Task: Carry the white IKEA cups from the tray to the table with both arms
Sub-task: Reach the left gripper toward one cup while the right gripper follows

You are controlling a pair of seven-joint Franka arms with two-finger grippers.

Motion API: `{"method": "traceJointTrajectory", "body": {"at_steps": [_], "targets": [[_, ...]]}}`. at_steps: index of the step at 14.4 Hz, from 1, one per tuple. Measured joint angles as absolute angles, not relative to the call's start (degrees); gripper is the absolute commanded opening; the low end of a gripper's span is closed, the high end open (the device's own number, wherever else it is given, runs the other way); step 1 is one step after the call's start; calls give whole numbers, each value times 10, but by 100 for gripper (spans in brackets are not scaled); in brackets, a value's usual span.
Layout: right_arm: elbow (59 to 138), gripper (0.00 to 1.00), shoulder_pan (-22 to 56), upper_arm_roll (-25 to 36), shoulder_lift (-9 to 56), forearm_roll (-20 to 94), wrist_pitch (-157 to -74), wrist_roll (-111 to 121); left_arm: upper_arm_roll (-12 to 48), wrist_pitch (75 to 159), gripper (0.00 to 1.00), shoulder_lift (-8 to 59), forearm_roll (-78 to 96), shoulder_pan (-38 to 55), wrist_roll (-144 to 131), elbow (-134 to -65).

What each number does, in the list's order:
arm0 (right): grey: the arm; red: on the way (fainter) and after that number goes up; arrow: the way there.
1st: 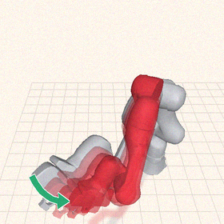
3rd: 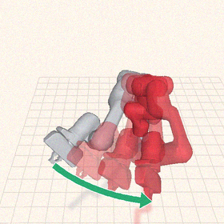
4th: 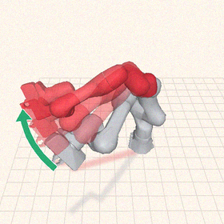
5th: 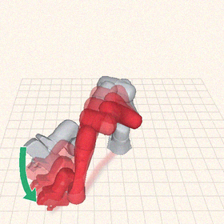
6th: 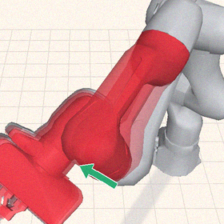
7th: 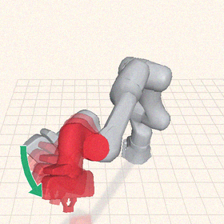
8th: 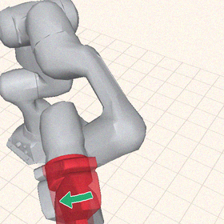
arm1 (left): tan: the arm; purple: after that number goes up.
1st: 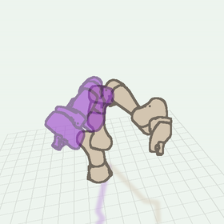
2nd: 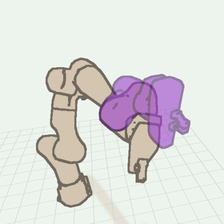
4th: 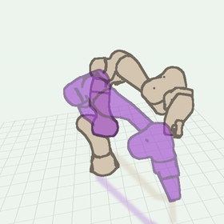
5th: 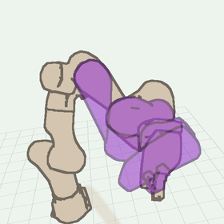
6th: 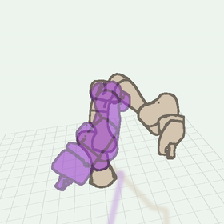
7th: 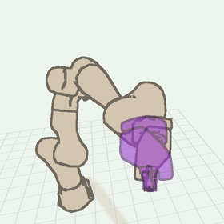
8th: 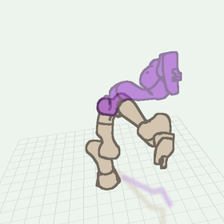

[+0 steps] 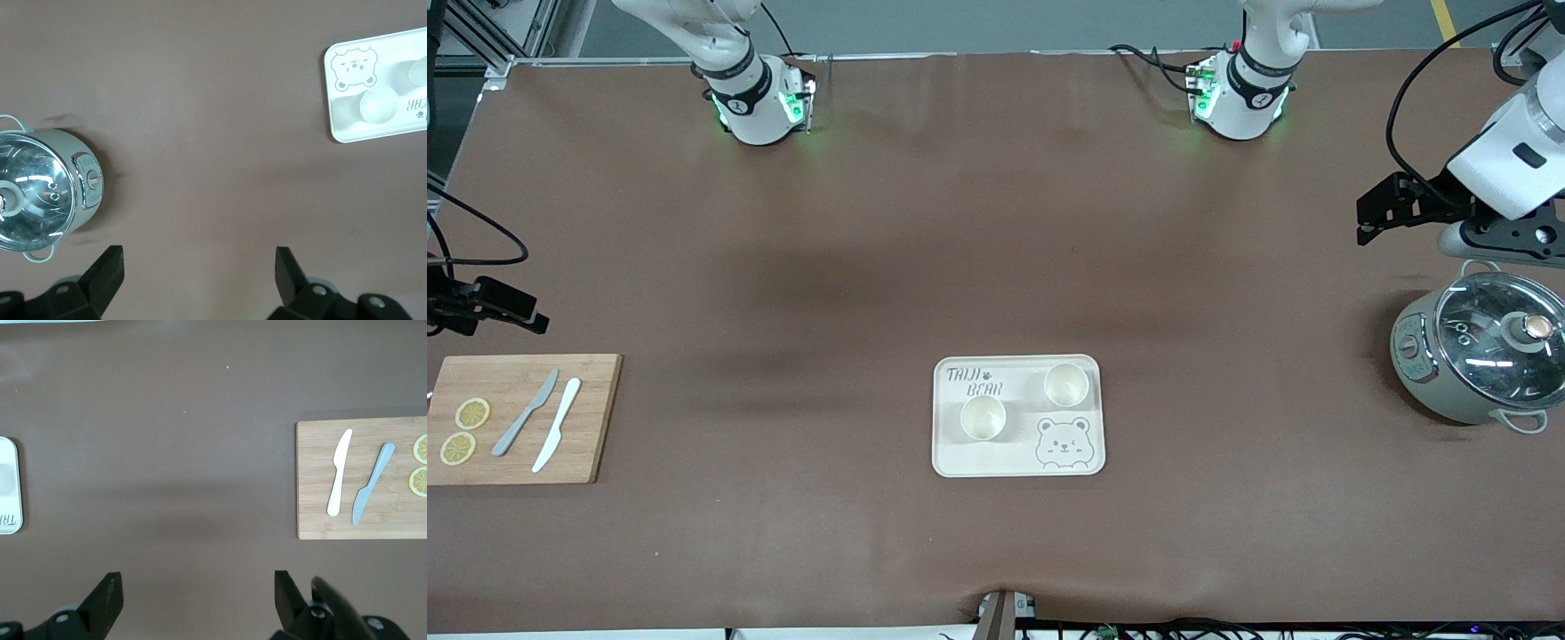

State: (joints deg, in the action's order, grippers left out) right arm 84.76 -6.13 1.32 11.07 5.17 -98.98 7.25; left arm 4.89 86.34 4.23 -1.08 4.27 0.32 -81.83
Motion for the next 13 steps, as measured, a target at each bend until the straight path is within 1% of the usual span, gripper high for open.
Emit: {"method": "traceJointTrajectory", "body": {"at_steps": [8, 10, 13], "targets": [[856, 100, -61, 13, 111, 51, -995, 72, 51, 871, 100, 48, -17, 45, 4, -823], [857, 100, -61, 13, 111, 50, -996, 72, 64, 912, 100, 69, -11, 46, 4, -848], [859, 100, -60, 13, 111, 50, -996, 71, 84, 1005, 100, 116, 8, 50, -14, -895]]}}
